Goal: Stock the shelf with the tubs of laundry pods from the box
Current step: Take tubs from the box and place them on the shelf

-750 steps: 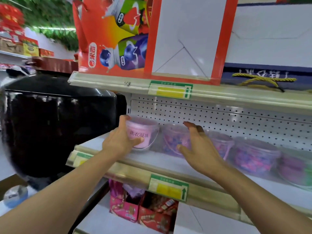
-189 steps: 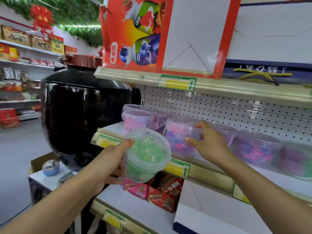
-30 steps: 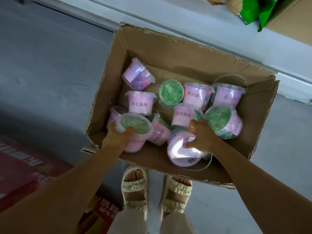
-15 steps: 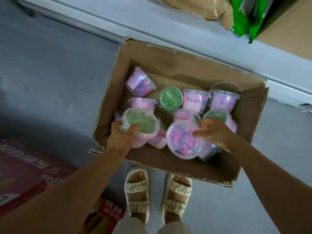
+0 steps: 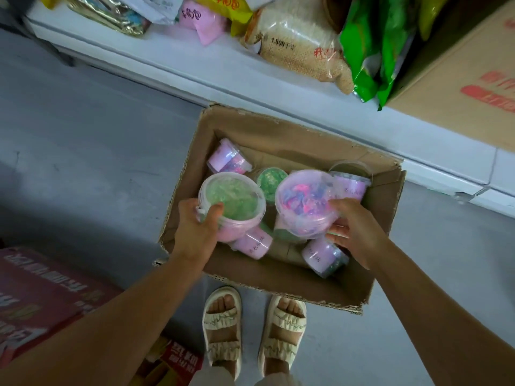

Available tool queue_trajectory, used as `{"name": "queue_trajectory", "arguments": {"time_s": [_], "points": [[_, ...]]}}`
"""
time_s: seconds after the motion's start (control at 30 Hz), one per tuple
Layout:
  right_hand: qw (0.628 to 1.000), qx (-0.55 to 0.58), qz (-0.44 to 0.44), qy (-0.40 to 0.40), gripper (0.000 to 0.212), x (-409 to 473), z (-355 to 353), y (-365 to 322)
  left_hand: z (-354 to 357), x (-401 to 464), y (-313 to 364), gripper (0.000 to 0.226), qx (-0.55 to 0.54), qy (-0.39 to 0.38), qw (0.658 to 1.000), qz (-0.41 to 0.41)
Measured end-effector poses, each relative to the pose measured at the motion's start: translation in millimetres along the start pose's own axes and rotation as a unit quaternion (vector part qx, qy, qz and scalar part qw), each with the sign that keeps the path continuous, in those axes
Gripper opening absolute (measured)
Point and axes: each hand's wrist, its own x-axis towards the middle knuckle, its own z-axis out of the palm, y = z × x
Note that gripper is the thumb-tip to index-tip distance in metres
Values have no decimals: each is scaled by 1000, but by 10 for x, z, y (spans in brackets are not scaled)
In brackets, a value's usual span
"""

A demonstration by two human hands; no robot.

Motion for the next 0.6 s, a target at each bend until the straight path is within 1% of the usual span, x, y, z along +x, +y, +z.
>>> {"name": "queue_trajectory", "arguments": {"time_s": [0.07,0.1,0.17,0.23,0.27,0.3,0.37,0.43,0.53,0.6], "points": [[999,53,2,8,32,-315,-19,-261,-128,-160,283,40,-20,6,1000,15],[998,69,-5,8,33,-481,-31,-406,-203,-244,428,38,-30,9,999,24],[995,92,-32,3,24,-835,-54,-695,-367,-440,739,43,-50,9,998,33],[992,110,-65,-8,17,-1228,-59,-1014,-569,-645,1056,57,-74,5,996,45],[990,117,-79,-14,16,-1429,-62,-1174,-670,-734,1195,60,-91,3,995,45],[988,122,-89,-18,14,-1632,-61,-1337,-765,-818,1332,58,-109,1,993,45],[985,137,-105,-18,10,-2055,-65,-1662,-997,-1069,1704,44,-137,-6,989,61],[980,147,-131,-15,10,-2479,-80,-1964,-1264,-1348,2072,36,-148,-6,986,80],[971,154,-184,-18,11,-3093,-113,-2377,-1676,-1768,2598,41,-172,-1,979,108],[965,157,-212,-18,15,-3513,-123,-2644,-1951,-2019,2919,35,-192,-1,972,133]]}}
